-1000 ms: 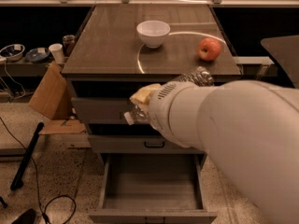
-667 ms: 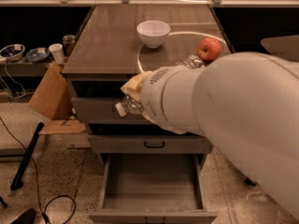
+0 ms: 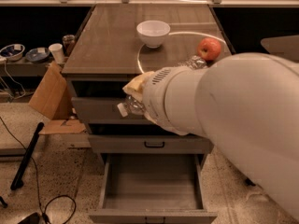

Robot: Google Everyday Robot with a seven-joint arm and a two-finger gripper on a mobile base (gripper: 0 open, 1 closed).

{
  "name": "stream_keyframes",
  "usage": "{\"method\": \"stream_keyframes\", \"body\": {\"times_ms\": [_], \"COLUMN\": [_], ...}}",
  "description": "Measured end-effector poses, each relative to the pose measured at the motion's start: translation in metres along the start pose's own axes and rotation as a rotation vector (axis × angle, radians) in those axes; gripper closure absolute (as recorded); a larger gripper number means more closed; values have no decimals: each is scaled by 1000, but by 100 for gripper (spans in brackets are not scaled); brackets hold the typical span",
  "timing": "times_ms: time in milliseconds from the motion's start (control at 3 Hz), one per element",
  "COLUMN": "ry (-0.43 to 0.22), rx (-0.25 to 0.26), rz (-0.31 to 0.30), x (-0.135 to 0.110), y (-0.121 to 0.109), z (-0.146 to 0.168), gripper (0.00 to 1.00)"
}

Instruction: Pick water bottle from bottom drawer and place on counter

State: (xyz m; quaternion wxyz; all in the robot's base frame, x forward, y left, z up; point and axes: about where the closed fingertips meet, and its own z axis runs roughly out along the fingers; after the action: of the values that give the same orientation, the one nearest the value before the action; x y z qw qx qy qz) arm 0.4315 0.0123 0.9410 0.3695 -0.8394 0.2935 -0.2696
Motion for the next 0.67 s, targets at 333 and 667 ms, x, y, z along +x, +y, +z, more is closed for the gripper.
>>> {"method": "stream_keyframes", "body": {"times_ms": [333, 667], "ry": [16, 12], "rx": [15, 41], "rz": [1, -3], "x": [11, 25], "y": [-5, -20], "z": [5, 20], "gripper": [100, 100]}}
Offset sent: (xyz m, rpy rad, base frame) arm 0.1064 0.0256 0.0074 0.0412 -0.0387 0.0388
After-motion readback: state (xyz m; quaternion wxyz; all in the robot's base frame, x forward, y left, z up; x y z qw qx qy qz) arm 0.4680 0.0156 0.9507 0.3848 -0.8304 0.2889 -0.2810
